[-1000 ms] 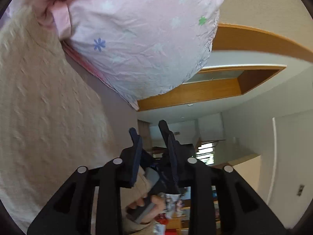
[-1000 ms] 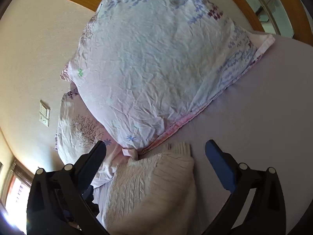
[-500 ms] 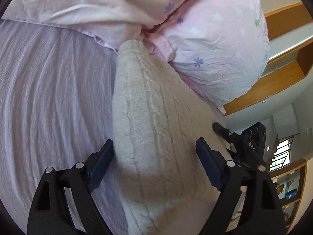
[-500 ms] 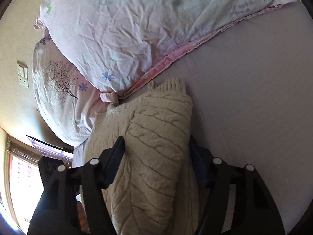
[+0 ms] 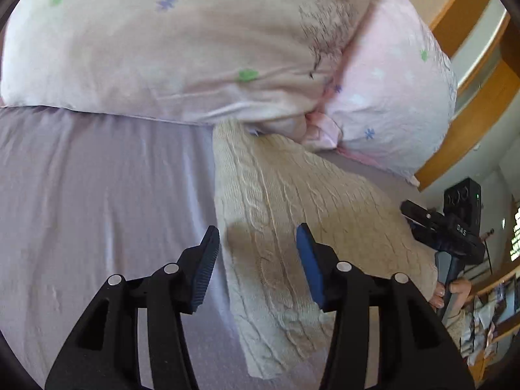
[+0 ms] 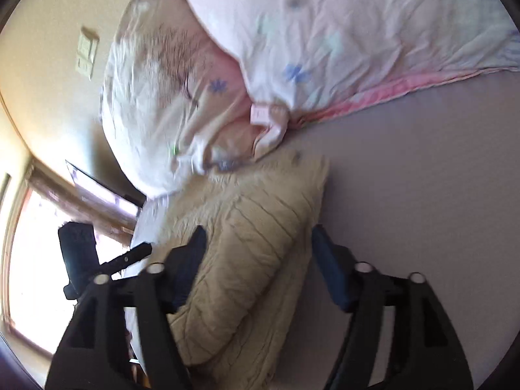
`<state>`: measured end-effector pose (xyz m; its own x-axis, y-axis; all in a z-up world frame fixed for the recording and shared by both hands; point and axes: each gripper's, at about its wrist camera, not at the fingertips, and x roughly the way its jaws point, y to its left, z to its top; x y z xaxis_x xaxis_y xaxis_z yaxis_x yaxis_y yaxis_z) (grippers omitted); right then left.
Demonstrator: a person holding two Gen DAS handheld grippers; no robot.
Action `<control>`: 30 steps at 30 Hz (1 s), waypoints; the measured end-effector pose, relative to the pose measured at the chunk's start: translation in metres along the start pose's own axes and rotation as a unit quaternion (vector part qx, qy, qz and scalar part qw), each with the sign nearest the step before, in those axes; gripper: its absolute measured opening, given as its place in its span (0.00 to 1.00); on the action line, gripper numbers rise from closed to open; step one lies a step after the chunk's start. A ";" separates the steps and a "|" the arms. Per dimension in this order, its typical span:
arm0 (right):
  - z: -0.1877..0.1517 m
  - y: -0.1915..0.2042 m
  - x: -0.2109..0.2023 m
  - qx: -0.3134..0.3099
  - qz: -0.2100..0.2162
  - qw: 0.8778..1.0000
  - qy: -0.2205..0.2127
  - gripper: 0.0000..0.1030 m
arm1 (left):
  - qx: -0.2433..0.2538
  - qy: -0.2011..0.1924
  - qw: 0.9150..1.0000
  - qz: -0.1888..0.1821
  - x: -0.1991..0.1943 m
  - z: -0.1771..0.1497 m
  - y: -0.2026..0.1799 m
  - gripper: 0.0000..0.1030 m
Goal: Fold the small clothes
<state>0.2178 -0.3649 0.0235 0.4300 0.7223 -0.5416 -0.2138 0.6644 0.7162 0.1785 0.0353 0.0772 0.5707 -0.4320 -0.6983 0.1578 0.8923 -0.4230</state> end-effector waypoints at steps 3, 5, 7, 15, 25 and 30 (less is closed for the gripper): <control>-0.003 -0.003 -0.005 0.006 0.029 1.000 0.002 0.71 | 0.006 -0.050 0.999 -0.020 -0.024 -0.008 -0.006 0.68; -0.010 0.003 0.005 -0.016 0.016 0.999 0.031 0.30 | 0.025 -0.053 0.997 -0.041 -0.028 -0.014 -0.015 0.72; -0.013 0.012 0.015 -0.047 -0.033 0.998 0.031 0.14 | 0.059 -0.028 0.997 -0.045 -0.015 -0.020 -0.037 0.72; -0.026 0.038 0.010 -0.162 -0.260 0.950 -0.063 0.13 | 0.136 -0.003 0.991 -0.006 0.014 -0.045 -0.080 0.66; -0.093 0.079 -0.102 -0.128 -0.220 0.956 -0.145 0.98 | 0.119 -0.063 0.977 0.164 -0.044 -0.107 -0.065 0.99; -0.138 0.087 -0.065 -0.157 -0.273 0.946 -0.075 0.98 | 0.092 0.000 0.984 0.152 -0.019 -0.117 -0.066 0.99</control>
<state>0.0501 -0.3275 0.0608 0.6656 0.2344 -0.7085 -0.1628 0.9721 0.1686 0.0629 -0.0307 0.0515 0.6137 -0.1417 -0.7767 0.1229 0.9889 -0.0833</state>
